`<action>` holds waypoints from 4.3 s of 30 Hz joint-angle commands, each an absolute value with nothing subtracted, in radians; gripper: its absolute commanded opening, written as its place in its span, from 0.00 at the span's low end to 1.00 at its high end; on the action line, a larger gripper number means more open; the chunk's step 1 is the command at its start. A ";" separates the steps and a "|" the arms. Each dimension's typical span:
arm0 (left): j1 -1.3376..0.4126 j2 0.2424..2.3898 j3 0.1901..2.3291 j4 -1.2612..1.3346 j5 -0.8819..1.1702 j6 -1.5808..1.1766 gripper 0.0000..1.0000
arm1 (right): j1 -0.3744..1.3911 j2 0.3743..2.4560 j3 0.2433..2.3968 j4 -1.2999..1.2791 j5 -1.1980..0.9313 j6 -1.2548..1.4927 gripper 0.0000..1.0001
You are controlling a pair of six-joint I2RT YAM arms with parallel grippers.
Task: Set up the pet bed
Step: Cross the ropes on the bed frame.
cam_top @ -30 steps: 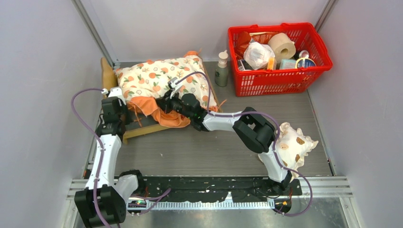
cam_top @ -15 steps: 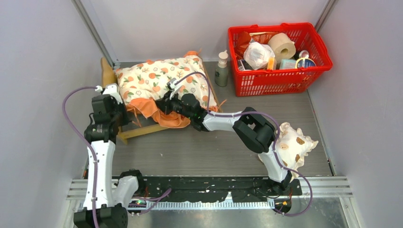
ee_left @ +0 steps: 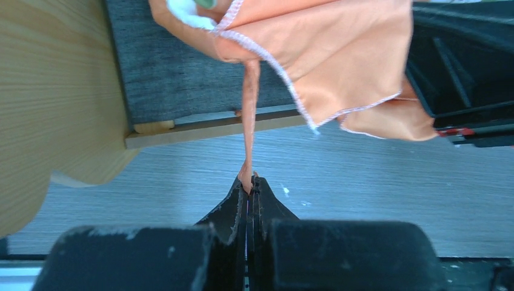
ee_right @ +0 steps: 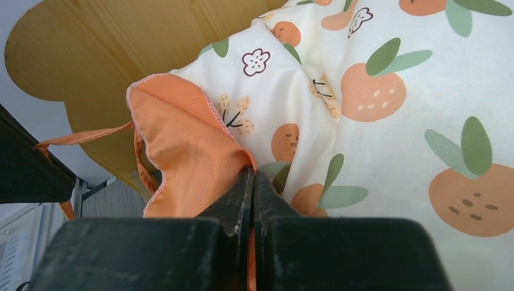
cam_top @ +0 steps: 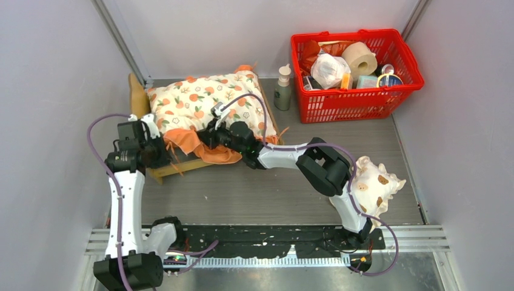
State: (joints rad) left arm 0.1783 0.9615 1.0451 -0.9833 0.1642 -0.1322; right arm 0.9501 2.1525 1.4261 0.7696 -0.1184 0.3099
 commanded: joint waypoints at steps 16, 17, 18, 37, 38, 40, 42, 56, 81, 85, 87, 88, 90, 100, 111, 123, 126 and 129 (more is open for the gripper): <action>0.327 0.911 0.931 -0.860 0.481 -0.309 0.00 | 1.005 1.897 1.198 0.931 0.042 0.286 0.64; 0.333 0.910 0.930 -0.851 0.485 -0.318 0.00 | 1.012 1.886 1.151 0.955 0.051 0.296 0.65; 0.340 0.906 0.926 -0.839 0.490 -0.336 0.00 | 1.017 1.861 1.127 0.997 0.064 0.297 0.65; 0.407 0.781 0.766 -0.626 0.633 -0.583 0.00 | 1.351 2.151 0.960 1.488 0.397 0.141 0.59; 0.410 0.773 0.762 -0.621 0.628 -0.594 0.00 | 1.358 2.170 0.978 1.479 0.409 0.147 0.58; 0.413 0.761 0.758 -0.611 0.621 -0.607 0.00 | 1.367 2.236 1.046 1.463 0.429 0.147 0.58; 0.415 0.757 0.757 -0.603 0.618 -0.622 0.00 | 1.371 2.284 1.104 1.422 0.447 0.146 0.58; 0.417 0.723 0.695 -0.610 0.472 -0.603 0.00 | 1.369 2.538 1.407 1.354 0.600 0.083 0.62; 0.417 0.650 0.522 -0.463 0.370 -0.719 0.00 | 1.342 1.830 0.570 1.289 0.389 0.492 0.42; 0.417 0.632 0.525 -0.477 0.319 -0.698 0.00 | 1.341 1.454 0.545 0.748 0.547 0.598 0.54; 0.417 0.616 0.522 -0.479 0.295 -0.696 0.00 | 1.336 1.318 0.597 0.451 0.681 0.615 0.58; 0.417 0.609 0.519 -0.479 0.288 -0.697 0.00 | 1.322 1.279 0.624 0.344 0.757 0.608 0.59; 0.417 0.604 0.514 -0.475 0.286 -0.707 0.00 | 1.260 1.193 0.658 0.236 0.798 0.551 0.62; 0.417 0.571 0.478 -0.466 0.304 -0.732 0.00 | 0.834 1.308 0.961 0.046 0.458 0.103 0.68; 0.418 0.529 0.479 -0.518 0.230 -0.765 0.00 | 0.738 1.570 1.163 -0.117 0.411 0.104 0.67; 0.417 0.506 0.453 -0.498 0.229 -0.784 0.00 | 0.678 1.771 1.333 -0.208 0.379 0.078 0.61; 0.417 0.496 0.456 -0.506 0.218 -0.784 0.00 | 0.662 1.802 1.370 -0.231 0.334 0.069 0.62; 0.418 0.472 0.449 -0.517 0.207 -0.790 0.00 | 0.646 1.852 1.417 -0.259 0.226 0.040 0.61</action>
State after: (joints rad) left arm 0.4137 0.5045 0.4526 -0.5262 0.2310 -0.7799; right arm 0.6670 1.8088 1.3312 -0.2230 0.3477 0.0769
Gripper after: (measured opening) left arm 0.011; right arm 0.617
